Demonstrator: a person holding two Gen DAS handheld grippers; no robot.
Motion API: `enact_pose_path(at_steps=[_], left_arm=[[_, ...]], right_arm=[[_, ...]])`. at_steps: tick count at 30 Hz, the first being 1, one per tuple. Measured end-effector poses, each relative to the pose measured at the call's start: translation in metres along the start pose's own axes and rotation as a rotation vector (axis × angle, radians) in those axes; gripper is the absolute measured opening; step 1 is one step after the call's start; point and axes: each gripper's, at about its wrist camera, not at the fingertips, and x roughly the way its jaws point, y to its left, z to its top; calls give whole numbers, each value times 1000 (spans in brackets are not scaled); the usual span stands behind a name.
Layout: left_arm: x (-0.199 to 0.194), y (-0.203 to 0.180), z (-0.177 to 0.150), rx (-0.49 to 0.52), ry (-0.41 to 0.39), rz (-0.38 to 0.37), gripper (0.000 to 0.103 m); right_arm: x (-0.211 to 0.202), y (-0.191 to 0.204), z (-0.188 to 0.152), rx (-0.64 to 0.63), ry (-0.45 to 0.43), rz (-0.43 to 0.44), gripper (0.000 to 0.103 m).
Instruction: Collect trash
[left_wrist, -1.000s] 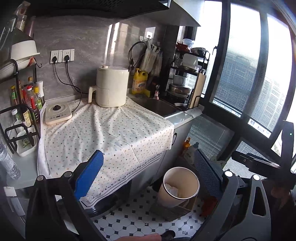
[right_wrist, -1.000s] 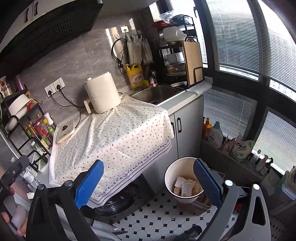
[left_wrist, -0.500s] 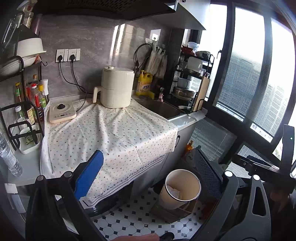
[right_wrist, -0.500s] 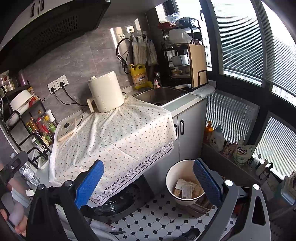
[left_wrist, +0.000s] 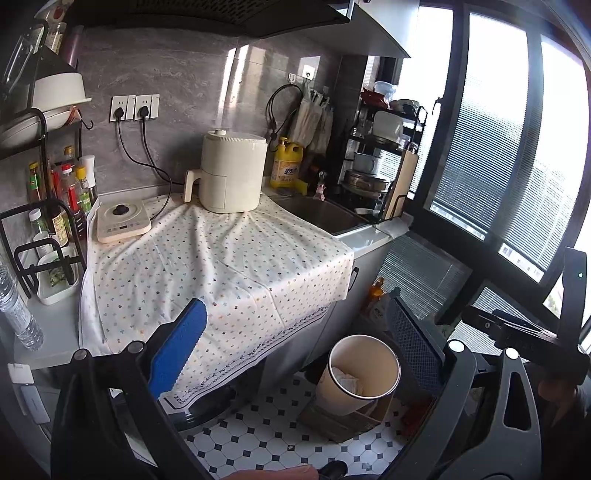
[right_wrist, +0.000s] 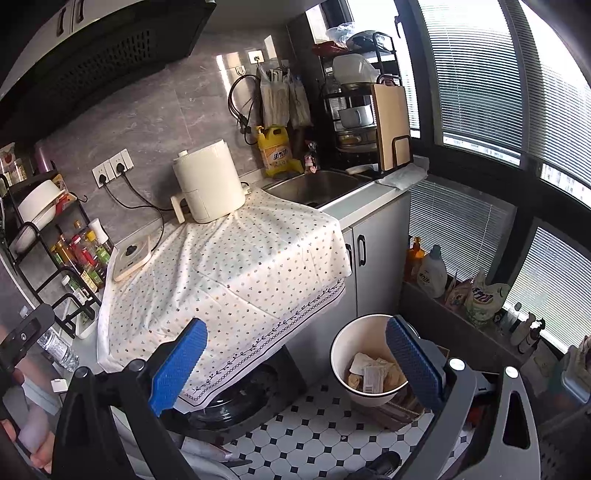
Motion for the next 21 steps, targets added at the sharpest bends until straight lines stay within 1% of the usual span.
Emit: enact_pose_path(at_steps=[8, 15, 21], left_arm=[[1, 2, -1, 3, -5, -9, 97], [15, 4, 0, -6, 28, -23, 97], [30, 12, -2, -29, 52, -19, 97]], right_arm=[[3, 0, -2, 2, 7, -9, 95], [5, -4, -4, -4, 25, -33, 95], [21, -6, -1, -5, 52, -40, 95]])
